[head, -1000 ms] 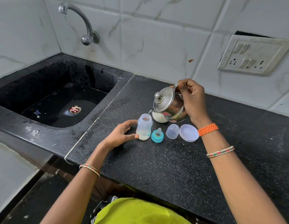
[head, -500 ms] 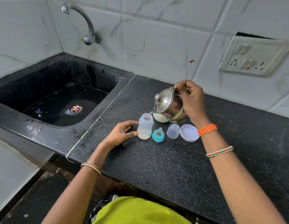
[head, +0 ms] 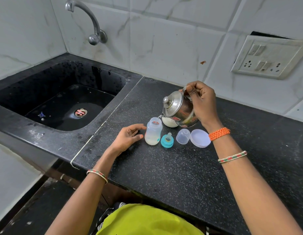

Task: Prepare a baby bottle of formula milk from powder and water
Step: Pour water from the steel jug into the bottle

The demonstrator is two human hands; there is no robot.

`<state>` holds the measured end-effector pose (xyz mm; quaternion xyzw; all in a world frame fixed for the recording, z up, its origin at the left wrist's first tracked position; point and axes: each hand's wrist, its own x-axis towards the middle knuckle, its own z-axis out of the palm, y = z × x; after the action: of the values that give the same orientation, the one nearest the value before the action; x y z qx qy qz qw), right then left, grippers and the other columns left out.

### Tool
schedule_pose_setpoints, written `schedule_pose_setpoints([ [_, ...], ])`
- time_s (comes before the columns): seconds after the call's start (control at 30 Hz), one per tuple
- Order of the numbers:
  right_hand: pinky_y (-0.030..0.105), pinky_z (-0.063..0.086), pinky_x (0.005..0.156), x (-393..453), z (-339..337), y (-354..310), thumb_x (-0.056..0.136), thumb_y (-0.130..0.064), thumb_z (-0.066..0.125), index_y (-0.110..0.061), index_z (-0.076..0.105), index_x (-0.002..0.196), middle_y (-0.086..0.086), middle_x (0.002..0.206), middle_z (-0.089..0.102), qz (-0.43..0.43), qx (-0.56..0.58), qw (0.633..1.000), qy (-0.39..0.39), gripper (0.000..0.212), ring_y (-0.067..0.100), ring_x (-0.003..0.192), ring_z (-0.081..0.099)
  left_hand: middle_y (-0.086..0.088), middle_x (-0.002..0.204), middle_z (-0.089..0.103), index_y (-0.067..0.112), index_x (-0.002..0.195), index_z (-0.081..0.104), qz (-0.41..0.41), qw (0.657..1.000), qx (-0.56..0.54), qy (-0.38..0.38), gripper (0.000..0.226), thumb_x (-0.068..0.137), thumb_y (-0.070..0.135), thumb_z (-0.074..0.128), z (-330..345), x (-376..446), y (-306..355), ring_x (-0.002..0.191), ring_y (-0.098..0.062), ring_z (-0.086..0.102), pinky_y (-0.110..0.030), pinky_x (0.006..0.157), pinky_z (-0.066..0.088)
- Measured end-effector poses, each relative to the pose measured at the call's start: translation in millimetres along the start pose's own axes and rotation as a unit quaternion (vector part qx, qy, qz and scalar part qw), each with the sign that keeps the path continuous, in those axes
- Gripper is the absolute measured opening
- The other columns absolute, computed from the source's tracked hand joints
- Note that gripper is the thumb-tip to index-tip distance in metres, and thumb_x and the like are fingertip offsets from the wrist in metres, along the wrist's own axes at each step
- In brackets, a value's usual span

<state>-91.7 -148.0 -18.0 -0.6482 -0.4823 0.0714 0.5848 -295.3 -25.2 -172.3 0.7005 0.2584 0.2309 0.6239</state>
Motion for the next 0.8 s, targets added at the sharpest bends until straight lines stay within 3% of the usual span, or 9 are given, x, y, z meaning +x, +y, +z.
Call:
schedule_pose_setpoints([
  [0.1, 0.03, 0.055, 0.086, -1.0, 0.0, 0.0, 0.095, -0.016, 0.055, -0.009, 0.064, 0.091, 0.004, 0.087, 0.068, 0.002, 0.0, 1.0, 0.0, 0.012, 0.024, 0.092, 0.068, 0.001, 0.136, 0.051, 0.014, 0.112, 0.067, 0.002, 1.0, 0.006, 0.014, 0.033, 0.087, -0.007, 0.06, 1.1, -1.2, 2.6, 0.127, -0.007, 0.048, -0.012, 0.105, 0.036],
  [0.27, 0.029, 0.054, 0.085, -2.2, 0.5, 2.9, 0.095, -0.016, 0.056, -0.009, 0.064, 0.092, 0.0, 0.086, 0.069, 0.007, 0.003, 1.0, 0.0, 0.011, 0.019, 0.09, 0.068, -0.006, 0.137, 0.054, 0.008, 0.113, 0.067, 0.0, 1.0, 0.009, 0.018, 0.032, 0.087, -0.009, 0.058, 1.9, -1.8, 3.9, 0.128, -0.012, 0.049, -0.027, 0.114, 0.032],
  [0.67, 0.031, 0.055, 0.086, -2.2, 2.5, 4.3, 0.095, -0.019, 0.057, -0.013, 0.064, 0.09, 0.003, 0.088, 0.07, 0.002, 0.006, 1.0, -0.008, 0.01, 0.019, 0.09, 0.068, 0.001, 0.137, 0.054, 0.022, 0.103, 0.07, 0.005, 1.0, 0.022, 0.01, 0.025, 0.087, 0.003, 0.064, 2.4, -0.6, 0.8, 0.127, -0.004, 0.049, -0.014, 0.103, 0.037],
  [0.8, 0.027, 0.054, 0.084, -3.1, 1.9, 4.8, 0.095, -0.019, 0.056, -0.011, 0.065, 0.091, -0.002, 0.085, 0.069, 0.002, -0.003, 1.0, -0.01, 0.012, 0.011, 0.086, 0.067, -0.001, 0.132, 0.059, 0.013, 0.109, 0.069, -0.001, 1.0, 0.025, 0.007, 0.022, 0.09, 0.006, 0.062, 3.6, 0.2, 0.6, 0.123, -0.006, 0.054, -0.027, 0.109, 0.04],
])
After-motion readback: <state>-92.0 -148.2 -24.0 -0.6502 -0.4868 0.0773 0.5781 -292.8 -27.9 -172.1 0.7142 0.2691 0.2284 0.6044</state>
